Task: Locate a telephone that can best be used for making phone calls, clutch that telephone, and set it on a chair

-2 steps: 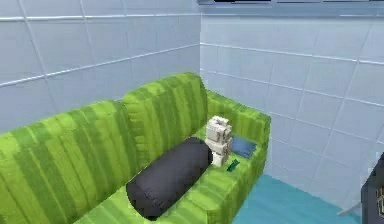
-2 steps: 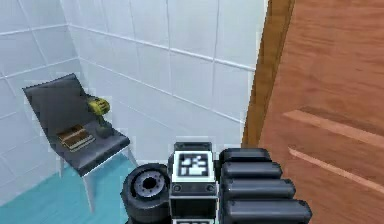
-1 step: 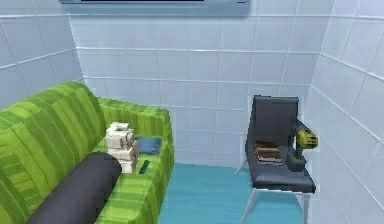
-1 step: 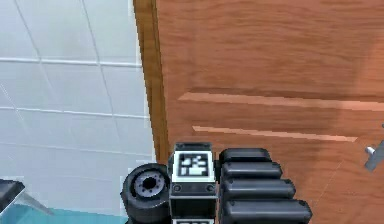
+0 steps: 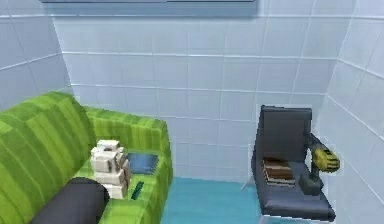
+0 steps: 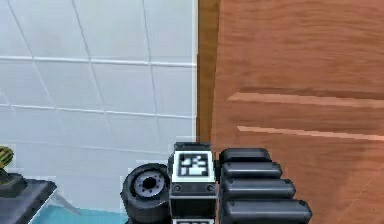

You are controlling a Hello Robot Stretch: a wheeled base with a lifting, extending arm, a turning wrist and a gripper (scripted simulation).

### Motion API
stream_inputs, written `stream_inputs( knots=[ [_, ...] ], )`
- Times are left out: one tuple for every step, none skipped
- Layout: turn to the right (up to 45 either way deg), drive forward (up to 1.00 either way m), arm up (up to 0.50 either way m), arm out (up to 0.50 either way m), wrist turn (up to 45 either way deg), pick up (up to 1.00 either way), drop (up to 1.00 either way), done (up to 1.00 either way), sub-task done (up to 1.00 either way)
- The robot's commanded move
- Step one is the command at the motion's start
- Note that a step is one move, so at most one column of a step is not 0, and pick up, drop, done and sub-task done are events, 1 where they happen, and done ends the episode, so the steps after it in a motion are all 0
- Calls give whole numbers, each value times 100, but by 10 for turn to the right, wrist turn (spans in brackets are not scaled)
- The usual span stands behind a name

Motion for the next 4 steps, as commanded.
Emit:
stream_inputs(
  knots=[
    [60,0,0,0,0,0,0,0,0],
    [0,55,0,0,0,0,0,0,0],
    [-420,0,0,0,0,0,0,0,0],
    [0,0,0,42,0,0,0,0,0]
  ],
)
